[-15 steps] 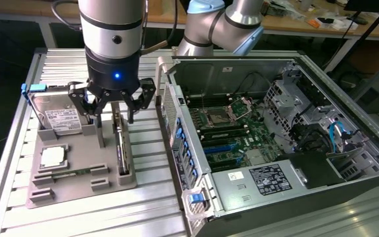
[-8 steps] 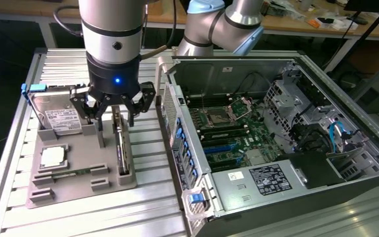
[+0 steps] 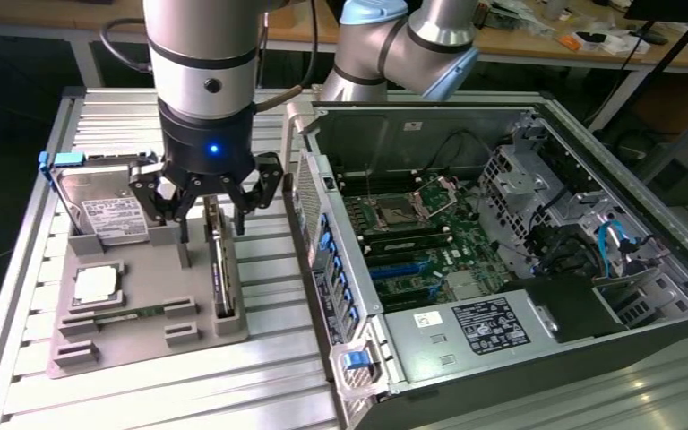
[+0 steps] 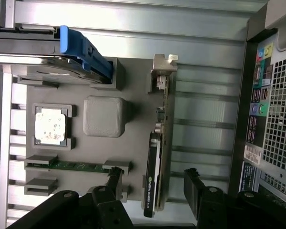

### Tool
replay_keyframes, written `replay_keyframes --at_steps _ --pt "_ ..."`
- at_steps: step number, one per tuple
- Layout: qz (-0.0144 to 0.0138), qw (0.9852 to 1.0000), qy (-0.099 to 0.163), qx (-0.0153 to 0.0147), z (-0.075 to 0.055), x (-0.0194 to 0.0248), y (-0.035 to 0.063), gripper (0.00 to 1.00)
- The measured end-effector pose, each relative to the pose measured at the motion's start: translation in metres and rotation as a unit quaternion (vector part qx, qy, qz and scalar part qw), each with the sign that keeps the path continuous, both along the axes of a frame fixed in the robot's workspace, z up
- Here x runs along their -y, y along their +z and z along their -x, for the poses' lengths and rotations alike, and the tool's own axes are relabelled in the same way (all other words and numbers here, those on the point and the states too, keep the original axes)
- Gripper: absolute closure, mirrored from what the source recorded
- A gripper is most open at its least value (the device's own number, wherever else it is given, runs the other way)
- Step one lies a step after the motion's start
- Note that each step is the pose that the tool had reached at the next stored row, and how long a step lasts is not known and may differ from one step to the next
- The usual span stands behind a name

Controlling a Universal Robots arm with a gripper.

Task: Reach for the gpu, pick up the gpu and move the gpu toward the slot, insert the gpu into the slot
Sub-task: 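Pick up the gpu and move the gpu toward the slot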

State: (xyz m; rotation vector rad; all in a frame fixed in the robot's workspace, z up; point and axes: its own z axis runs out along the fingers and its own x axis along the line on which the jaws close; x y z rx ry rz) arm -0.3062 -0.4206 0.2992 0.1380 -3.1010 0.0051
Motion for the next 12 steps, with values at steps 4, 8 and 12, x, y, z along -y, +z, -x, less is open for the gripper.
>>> replay_keyframes --at_steps 4,8,12 --pt "0.0009 1.0000 0.000 0.0083 0.000 -0.0010 -0.0019 0.36" --pt "0.0011 0.9999 0.000 0.0117 0.002 -0.0010 -0.0070 0.36" --pt "0.0011 0.9999 0.000 0.0118 0.004 -0.0009 -0.0154 0.36"
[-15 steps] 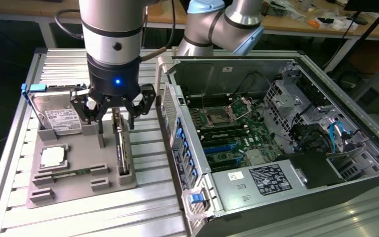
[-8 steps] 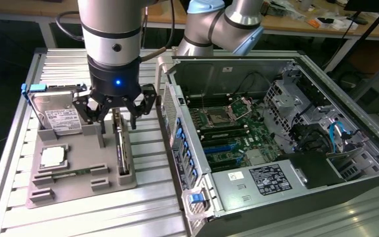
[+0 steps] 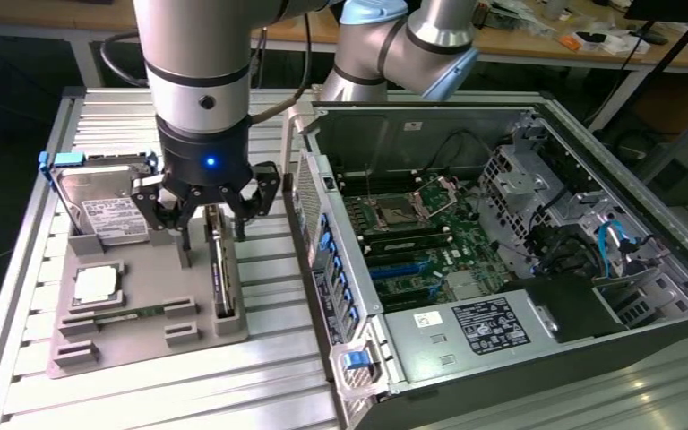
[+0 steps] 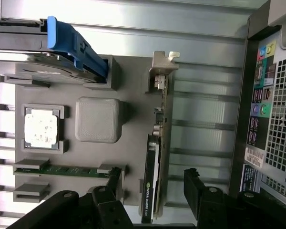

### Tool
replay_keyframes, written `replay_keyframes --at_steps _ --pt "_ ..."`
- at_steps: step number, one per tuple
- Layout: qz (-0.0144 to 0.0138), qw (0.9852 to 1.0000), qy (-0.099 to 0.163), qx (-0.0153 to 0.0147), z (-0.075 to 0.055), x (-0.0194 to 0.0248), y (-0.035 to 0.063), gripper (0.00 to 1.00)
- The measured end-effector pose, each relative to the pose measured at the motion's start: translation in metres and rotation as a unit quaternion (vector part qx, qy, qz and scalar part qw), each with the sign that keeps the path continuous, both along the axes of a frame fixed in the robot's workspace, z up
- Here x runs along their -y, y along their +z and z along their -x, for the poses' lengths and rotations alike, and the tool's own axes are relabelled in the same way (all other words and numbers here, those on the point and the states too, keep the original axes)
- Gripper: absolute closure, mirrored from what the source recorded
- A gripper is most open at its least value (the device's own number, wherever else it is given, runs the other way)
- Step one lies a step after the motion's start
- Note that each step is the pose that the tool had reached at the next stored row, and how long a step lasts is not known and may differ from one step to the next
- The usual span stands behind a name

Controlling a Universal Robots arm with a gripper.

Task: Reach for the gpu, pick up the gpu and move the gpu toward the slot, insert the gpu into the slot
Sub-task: 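Pick up the gpu and move the gpu toward the slot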

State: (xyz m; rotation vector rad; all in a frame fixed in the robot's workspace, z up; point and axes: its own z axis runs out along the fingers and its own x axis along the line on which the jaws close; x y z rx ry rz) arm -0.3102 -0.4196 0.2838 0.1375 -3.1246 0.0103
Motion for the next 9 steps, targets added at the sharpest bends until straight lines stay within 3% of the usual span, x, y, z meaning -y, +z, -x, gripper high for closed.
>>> replay_keyframes --at_steps 9 --pt "0.0002 1.0000 0.000 0.0000 0.000 0.0032 -0.0124 0.36"
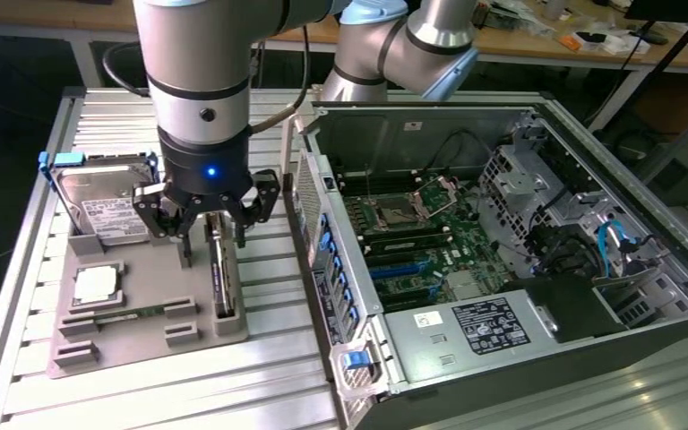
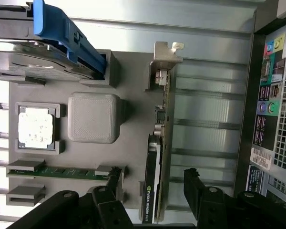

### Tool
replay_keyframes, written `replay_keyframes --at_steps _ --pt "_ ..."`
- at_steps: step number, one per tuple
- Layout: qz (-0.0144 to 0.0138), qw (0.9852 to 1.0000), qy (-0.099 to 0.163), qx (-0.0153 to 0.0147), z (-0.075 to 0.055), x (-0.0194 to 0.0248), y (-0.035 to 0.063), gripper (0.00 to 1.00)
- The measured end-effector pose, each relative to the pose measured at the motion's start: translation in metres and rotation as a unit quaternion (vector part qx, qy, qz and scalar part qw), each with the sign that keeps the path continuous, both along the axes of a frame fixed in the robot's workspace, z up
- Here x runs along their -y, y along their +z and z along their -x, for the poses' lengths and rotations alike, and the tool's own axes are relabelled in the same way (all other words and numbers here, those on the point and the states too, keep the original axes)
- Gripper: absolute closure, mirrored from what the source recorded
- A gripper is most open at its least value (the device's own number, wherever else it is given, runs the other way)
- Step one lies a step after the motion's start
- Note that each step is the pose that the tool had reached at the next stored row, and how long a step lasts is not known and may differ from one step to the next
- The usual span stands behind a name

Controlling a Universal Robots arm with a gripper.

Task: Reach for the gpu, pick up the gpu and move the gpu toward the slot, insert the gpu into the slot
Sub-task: 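Pick up the gpu and move the gpu toward the slot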

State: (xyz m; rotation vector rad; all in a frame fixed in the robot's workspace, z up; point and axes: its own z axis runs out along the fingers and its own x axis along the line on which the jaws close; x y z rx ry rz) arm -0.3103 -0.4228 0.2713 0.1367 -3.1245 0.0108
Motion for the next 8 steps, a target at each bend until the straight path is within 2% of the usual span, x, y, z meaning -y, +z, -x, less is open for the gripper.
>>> replay_keyframes --at_steps 5,8 --pt "0.0000 1.0000 0.000 0.0000 0.000 0.0003 -0.0111 0.36" --pt "0.0000 1.0000 -0.001 -0.0001 0.005 0.0003 -0.0156 0.36"
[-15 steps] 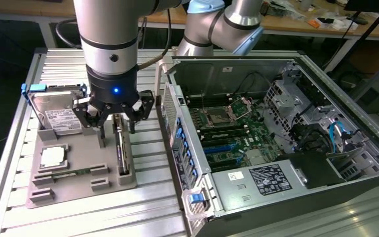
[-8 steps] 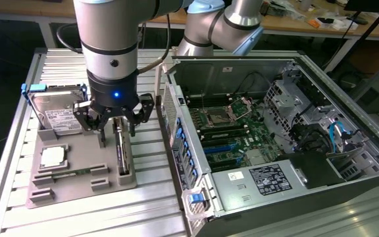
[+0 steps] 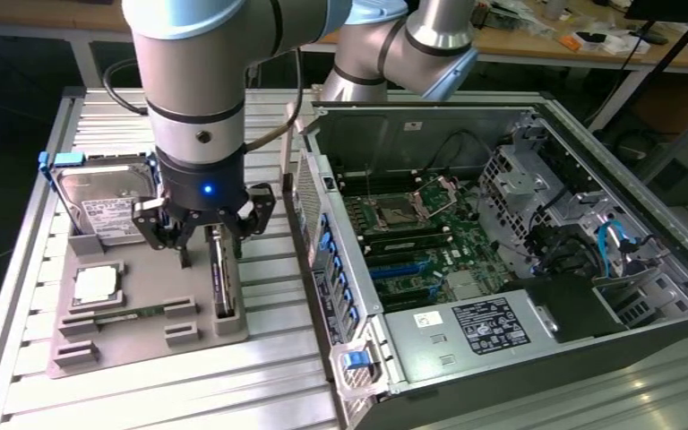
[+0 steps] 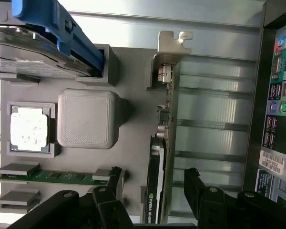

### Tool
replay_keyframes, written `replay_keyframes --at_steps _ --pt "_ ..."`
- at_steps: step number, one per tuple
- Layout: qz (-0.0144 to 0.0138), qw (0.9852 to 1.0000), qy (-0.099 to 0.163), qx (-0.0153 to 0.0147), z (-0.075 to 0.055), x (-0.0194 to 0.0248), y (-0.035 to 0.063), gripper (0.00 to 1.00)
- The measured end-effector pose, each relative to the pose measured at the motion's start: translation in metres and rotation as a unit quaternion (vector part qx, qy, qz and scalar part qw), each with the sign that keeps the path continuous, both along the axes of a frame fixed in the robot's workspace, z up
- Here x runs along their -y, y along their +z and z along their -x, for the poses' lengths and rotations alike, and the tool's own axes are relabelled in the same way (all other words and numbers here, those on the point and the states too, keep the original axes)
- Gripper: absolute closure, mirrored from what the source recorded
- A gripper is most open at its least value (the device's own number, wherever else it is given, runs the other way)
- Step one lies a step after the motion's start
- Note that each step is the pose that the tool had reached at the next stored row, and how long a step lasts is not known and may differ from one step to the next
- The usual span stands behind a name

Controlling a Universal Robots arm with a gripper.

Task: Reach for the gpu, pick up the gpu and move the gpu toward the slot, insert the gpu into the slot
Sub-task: 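Pick up the gpu and move the gpu toward the slot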

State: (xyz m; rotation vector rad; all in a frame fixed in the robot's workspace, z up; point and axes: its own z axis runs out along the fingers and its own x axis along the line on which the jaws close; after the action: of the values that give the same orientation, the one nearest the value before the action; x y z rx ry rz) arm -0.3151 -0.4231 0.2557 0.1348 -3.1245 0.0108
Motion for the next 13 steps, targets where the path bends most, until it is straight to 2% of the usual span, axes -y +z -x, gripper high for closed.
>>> replay_keyframes --at_steps 13 --pt "0.0000 1.0000 0.000 0.0000 -0.0033 0.0000 -0.0081 0.36"
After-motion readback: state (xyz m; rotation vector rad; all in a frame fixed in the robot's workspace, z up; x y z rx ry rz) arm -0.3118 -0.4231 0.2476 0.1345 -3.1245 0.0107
